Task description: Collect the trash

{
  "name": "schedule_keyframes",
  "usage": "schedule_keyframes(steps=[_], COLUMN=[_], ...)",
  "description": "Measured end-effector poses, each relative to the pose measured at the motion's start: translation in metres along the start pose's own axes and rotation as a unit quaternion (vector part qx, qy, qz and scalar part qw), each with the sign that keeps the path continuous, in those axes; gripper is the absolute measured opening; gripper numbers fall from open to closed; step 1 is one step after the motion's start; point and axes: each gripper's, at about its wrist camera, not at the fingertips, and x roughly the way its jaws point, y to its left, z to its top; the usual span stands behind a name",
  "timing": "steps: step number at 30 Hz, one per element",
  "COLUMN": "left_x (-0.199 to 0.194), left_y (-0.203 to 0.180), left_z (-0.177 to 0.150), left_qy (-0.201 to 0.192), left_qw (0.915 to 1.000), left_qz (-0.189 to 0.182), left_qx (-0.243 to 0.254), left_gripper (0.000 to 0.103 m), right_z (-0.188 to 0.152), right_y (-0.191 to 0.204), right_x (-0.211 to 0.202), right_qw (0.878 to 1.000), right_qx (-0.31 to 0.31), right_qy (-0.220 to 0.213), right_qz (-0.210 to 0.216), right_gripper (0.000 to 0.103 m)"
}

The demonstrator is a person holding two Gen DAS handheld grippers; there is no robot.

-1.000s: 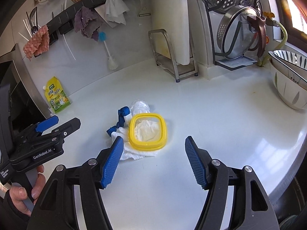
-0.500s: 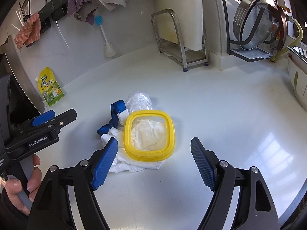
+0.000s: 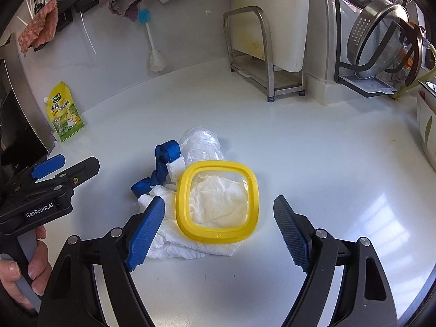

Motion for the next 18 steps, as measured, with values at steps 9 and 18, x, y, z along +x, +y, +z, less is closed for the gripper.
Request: schedule_keyframes(steps=[9, 18], left_x=[0.001, 0.001], left_y=[-0.003, -0.008], left_z=[-0.002, -0.003], left_qy=[0.002, 0.005], left_qw=[1.0, 0.9999], left_qz=[0.0, -0.01], left_qx=[0.005, 0.011], left_gripper=[0.095, 0.095], right_z=[0.0, 0.001], right_y=[0.004, -0.019], right_x=[0.001, -0.016], right_qw=[1.0, 0.999], right_qx=[-0.015, 0.034], right_qy=[0.0, -0.034], right_qz=[-0.006, 0.006], right_gripper=[0.06, 0.06])
